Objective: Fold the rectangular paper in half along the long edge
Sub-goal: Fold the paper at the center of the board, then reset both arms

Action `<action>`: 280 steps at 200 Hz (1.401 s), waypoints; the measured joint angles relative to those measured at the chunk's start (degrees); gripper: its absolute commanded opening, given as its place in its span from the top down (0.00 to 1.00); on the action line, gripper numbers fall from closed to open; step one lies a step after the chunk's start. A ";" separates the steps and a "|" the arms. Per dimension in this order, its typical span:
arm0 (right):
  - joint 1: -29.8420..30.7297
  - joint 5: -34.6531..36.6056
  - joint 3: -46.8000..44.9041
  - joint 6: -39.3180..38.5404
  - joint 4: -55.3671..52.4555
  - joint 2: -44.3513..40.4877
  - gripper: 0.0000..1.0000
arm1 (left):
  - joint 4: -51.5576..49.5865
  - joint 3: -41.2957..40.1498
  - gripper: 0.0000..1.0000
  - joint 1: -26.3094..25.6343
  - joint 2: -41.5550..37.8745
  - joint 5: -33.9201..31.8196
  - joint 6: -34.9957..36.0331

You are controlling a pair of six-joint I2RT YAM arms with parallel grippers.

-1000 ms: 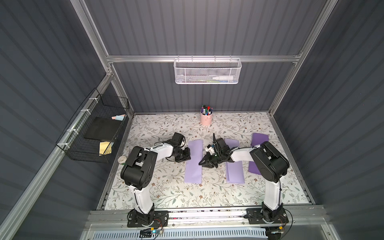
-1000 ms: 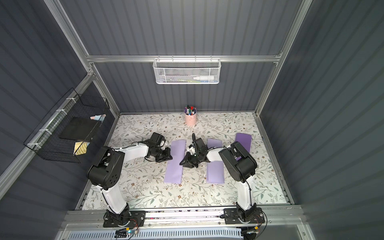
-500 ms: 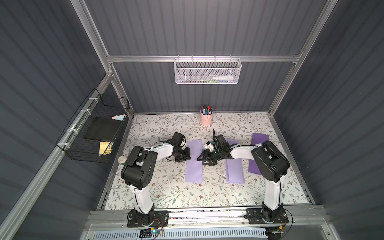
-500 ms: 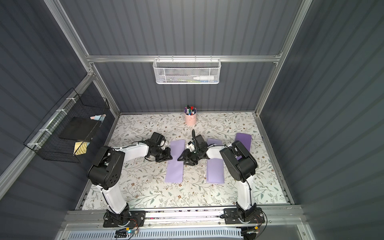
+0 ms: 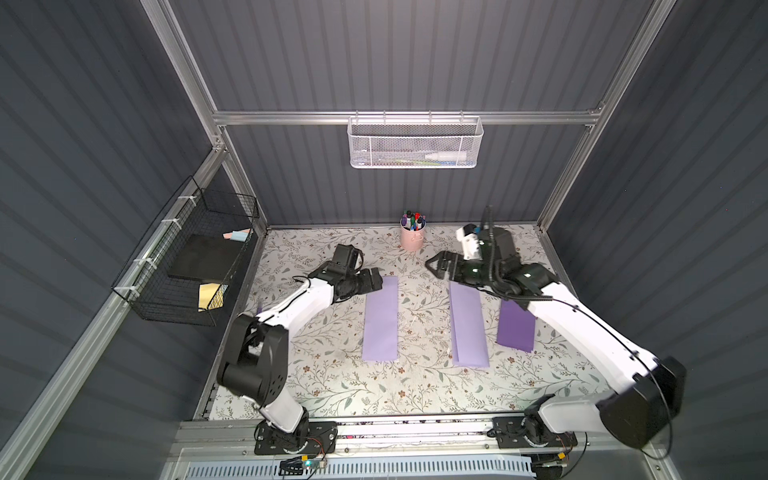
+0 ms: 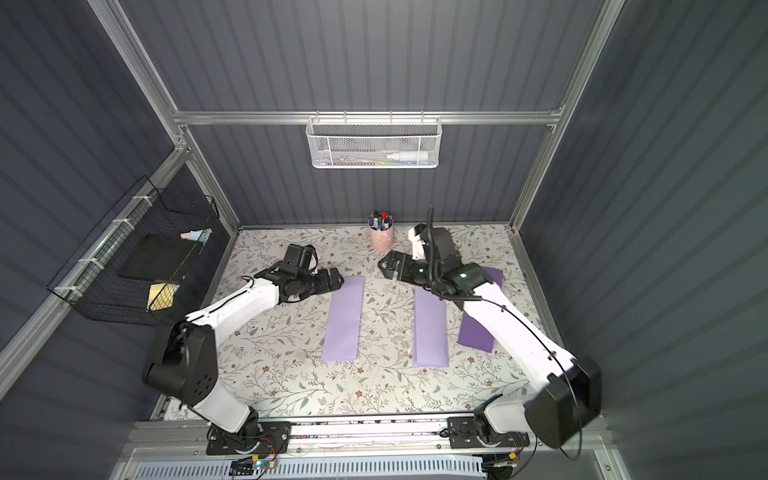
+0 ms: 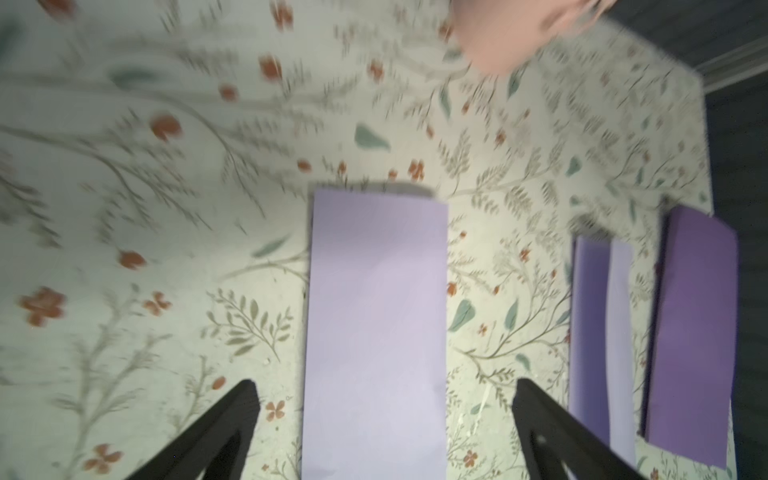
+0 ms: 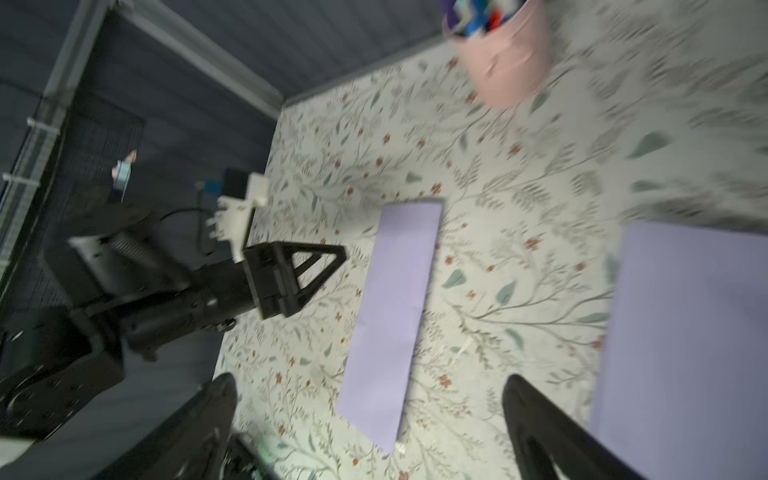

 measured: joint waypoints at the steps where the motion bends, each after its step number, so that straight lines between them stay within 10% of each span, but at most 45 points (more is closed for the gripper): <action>1: -0.28 0.31 -0.20 -0.09 0.09 -0.35 0.01 | 0.13 0.00 0.01 0.00 -0.48 -0.50 0.24; 52: -15.34 23.67 -20.15 -9.99 4.72 -20.11 0.01 | 13.55 -11.72 0.01 1.53 -16.57 -23.30 14.27; 81: -18.01 31.63 -34.82 -16.02 15.41 -23.19 0.01 | 23.54 -24.46 0.01 6.10 -10.95 -30.32 21.81; 123: -21.49 32.54 -53.02 -18.49 38.18 -10.45 0.01 | 34.69 -36.76 0.01 12.17 -2.01 -29.35 25.27; 204: -27.39 25.81 -52.30 -21.73 68.98 10.78 0.01 | 52.48 -36.61 0.01 16.37 5.57 -22.32 24.65; 280: -27.43 19.54 -48.09 -23.78 68.72 12.63 0.01 | 68.19 -47.15 0.01 16.39 5.70 -22.32 23.17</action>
